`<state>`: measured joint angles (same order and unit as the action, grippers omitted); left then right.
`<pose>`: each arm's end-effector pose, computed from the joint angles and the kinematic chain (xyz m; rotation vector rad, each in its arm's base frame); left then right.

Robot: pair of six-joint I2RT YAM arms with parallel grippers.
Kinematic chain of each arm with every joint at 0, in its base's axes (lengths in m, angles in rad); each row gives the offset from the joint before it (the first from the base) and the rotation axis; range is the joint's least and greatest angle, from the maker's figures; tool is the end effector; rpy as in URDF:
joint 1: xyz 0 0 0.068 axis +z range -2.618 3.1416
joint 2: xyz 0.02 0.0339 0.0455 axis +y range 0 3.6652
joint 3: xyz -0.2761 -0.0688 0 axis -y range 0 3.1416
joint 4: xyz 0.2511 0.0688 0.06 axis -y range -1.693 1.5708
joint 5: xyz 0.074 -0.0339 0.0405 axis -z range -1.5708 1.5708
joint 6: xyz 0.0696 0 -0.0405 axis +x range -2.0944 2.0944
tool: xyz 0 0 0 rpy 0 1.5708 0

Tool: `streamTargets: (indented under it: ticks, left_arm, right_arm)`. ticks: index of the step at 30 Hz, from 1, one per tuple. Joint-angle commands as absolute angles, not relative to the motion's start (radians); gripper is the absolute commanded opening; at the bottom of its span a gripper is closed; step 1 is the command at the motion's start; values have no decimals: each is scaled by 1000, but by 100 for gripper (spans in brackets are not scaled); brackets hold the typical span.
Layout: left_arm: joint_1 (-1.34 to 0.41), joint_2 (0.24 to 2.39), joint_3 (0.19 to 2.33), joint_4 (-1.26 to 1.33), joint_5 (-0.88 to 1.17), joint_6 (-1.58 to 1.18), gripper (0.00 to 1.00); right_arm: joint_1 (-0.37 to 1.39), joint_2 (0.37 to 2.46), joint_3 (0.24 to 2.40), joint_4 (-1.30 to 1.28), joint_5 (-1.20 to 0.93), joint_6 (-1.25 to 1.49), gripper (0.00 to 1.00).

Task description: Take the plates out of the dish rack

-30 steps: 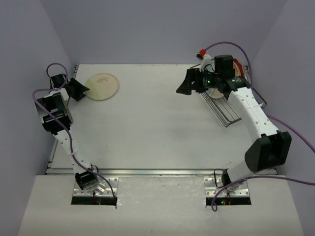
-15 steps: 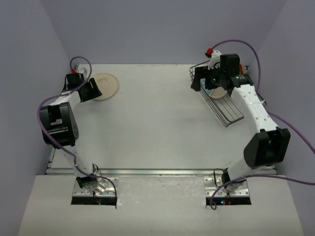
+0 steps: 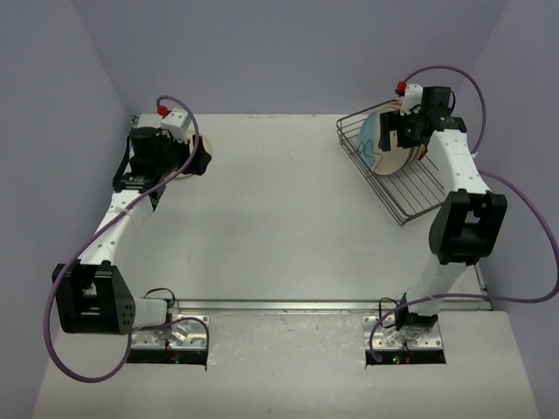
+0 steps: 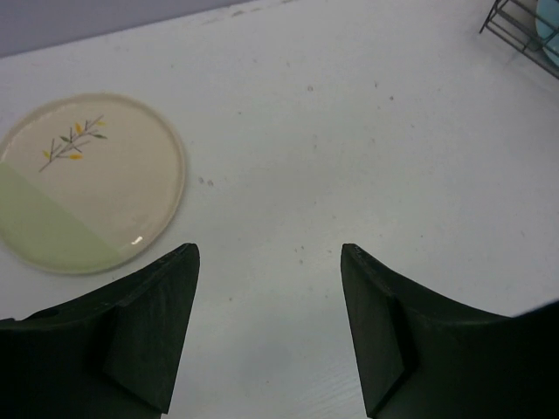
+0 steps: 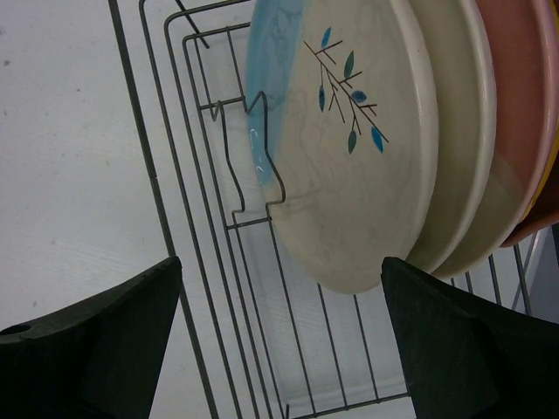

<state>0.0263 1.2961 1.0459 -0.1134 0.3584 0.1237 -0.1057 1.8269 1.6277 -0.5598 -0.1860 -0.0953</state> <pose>0.3338 -0.0156 0.3257 0.3300 1.8893 -0.2455 0.4501 -0.0348 0.2917 -0.0807 2.3149 0.1150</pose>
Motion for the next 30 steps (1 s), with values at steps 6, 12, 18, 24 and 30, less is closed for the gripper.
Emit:
streamTargets:
  ticks: [6, 12, 18, 24, 30]
  left_arm:
    - [11, 1288, 1020, -137, 362, 151, 64]
    - [11, 1313, 1032, -137, 358, 140, 64]
    - [11, 1327, 1034, -135, 354, 135, 64]
    - [12, 1343, 1045, -133, 357, 122, 64]
    - [11, 1344, 1048, -135, 368, 112, 64]
  right_arm:
    - [-127, 1897, 1750, -528, -124, -172, 94]
    - [-129, 1950, 1781, -528, -120, -182, 93]
    - [-129, 1985, 1800, -529, -136, -181, 90]
    - [-129, 2046, 1829, -545, -223, -175, 78]
    - [-130, 2049, 1823, -562, -411, -126, 64]
